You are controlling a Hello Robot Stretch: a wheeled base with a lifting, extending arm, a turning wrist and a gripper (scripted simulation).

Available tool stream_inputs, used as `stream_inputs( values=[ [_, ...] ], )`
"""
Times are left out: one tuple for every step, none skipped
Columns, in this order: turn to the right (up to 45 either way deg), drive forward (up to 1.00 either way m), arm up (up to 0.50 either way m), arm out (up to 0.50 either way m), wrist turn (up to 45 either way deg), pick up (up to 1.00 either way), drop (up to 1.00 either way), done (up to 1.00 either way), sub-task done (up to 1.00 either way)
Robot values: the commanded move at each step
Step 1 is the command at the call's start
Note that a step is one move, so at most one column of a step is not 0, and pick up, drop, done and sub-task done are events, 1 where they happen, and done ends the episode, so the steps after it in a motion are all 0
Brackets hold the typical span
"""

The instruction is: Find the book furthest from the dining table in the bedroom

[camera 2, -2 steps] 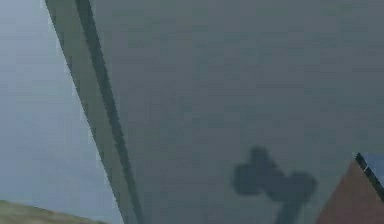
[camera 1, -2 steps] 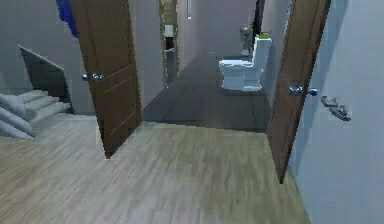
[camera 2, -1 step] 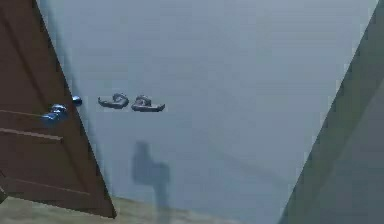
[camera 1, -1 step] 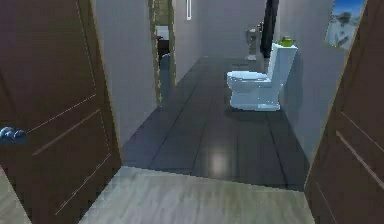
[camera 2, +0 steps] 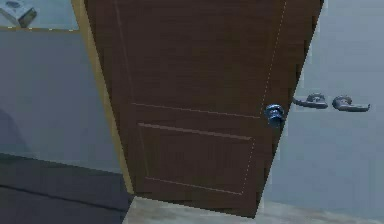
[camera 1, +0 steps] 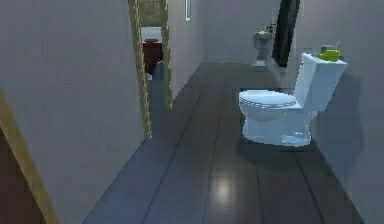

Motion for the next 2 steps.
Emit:
stream_inputs(
  values=[
    [-3.0, 0.0, 0.0, 0.0, 0.0, 0.0, 0.0, 0.0, 0.0],
    [0.0, 1.0, 0.0, 0.0, 0.0, 0.0, 0.0, 0.0, 0.0]
  ],
)
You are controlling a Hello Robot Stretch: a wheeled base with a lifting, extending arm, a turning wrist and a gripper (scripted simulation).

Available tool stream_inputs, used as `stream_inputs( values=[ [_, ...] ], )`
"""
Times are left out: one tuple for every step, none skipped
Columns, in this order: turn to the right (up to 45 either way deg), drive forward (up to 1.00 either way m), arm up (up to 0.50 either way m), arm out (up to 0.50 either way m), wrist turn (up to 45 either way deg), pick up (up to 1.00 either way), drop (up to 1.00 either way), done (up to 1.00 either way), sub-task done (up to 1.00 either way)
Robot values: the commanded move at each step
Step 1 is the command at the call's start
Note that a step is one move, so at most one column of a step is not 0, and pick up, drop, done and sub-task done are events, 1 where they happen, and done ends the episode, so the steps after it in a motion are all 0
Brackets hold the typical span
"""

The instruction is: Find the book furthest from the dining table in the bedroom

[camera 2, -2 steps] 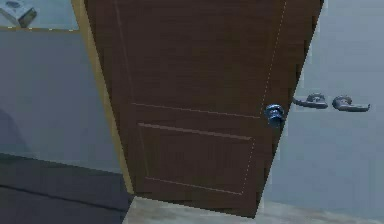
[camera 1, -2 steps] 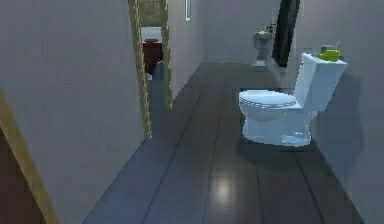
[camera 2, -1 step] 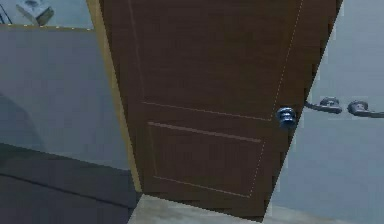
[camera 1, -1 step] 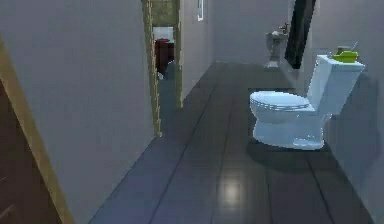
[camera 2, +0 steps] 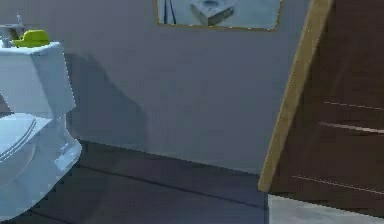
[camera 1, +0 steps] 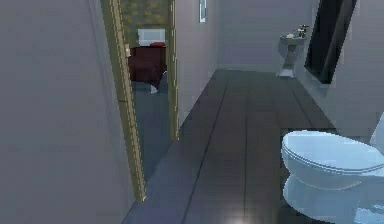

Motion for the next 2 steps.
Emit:
stream_inputs(
  values=[
    [0.0, 0.95, 0.0, 0.0, 0.0, 0.0, 0.0, 0.0, 0.0],
    [12.0, 0.0, 0.0, 0.0, 0.0, 0.0, 0.0, 0.0, 0.0]
  ],
)
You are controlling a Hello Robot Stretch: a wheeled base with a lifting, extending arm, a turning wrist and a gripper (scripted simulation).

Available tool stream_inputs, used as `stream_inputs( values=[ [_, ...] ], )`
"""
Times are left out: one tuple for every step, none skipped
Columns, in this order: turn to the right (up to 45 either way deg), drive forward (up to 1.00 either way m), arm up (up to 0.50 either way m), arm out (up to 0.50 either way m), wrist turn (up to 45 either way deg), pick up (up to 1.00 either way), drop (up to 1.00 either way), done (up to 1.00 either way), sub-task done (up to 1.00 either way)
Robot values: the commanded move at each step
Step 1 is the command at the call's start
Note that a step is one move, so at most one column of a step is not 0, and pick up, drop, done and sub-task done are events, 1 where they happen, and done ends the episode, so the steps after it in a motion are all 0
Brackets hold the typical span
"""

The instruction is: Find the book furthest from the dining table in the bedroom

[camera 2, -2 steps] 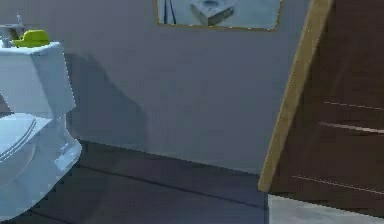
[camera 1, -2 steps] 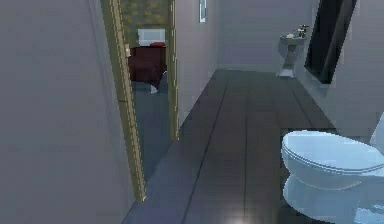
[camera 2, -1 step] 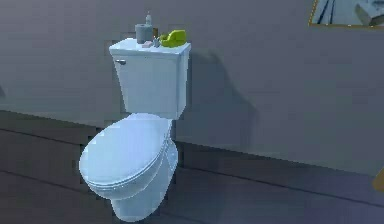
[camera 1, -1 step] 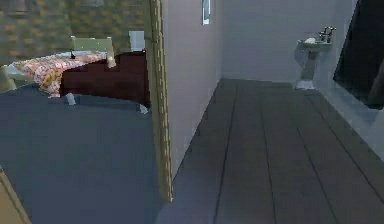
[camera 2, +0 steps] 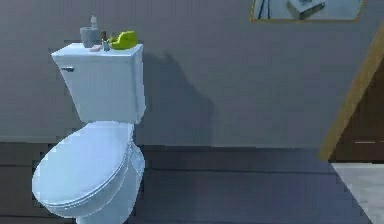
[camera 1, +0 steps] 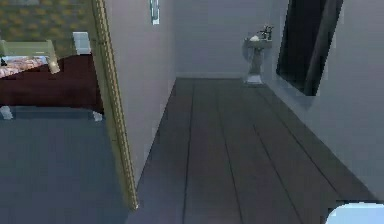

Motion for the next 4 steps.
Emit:
stream_inputs(
  values=[
    [0.0, 0.45, 0.0, 0.0, 0.0, 0.0, 0.0, 0.0, 0.0],
    [-45.0, 0.0, 0.0, 0.0, 0.0, 0.0, 0.0, 0.0, 0.0],
    [-12.0, 0.0, 0.0, 0.0, 0.0, 0.0, 0.0, 0.0, 0.0],
    [0.0, 0.4, 0.0, 0.0, 0.0, 0.0, 0.0, 0.0, 0.0]
  ],
)
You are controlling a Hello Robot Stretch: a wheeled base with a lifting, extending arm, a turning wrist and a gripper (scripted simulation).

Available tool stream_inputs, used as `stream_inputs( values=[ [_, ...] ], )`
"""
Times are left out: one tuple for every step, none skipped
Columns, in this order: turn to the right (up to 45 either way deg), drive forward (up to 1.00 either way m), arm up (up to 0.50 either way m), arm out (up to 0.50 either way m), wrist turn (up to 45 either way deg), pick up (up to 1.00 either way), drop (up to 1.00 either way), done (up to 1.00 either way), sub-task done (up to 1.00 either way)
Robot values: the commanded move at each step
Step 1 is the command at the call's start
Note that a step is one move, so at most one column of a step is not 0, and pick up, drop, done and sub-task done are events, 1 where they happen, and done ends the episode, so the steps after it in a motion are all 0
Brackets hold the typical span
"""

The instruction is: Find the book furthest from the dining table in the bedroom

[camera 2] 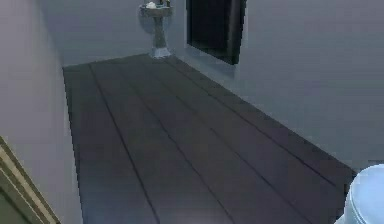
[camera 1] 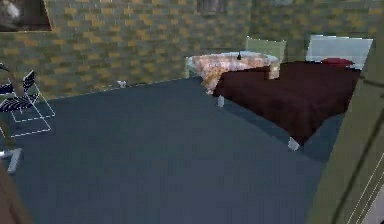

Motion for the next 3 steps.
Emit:
stream_inputs(
  values=[
    [-24.0, 0.0, 0.0, 0.0, 0.0, 0.0, 0.0, 0.0, 0.0],
    [0.0, 1.0, 0.0, 0.0, 0.0, 0.0, 0.0, 0.0, 0.0],
    [-9.0, 0.0, 0.0, 0.0, 0.0, 0.0, 0.0, 0.0, 0.0]
  ],
)
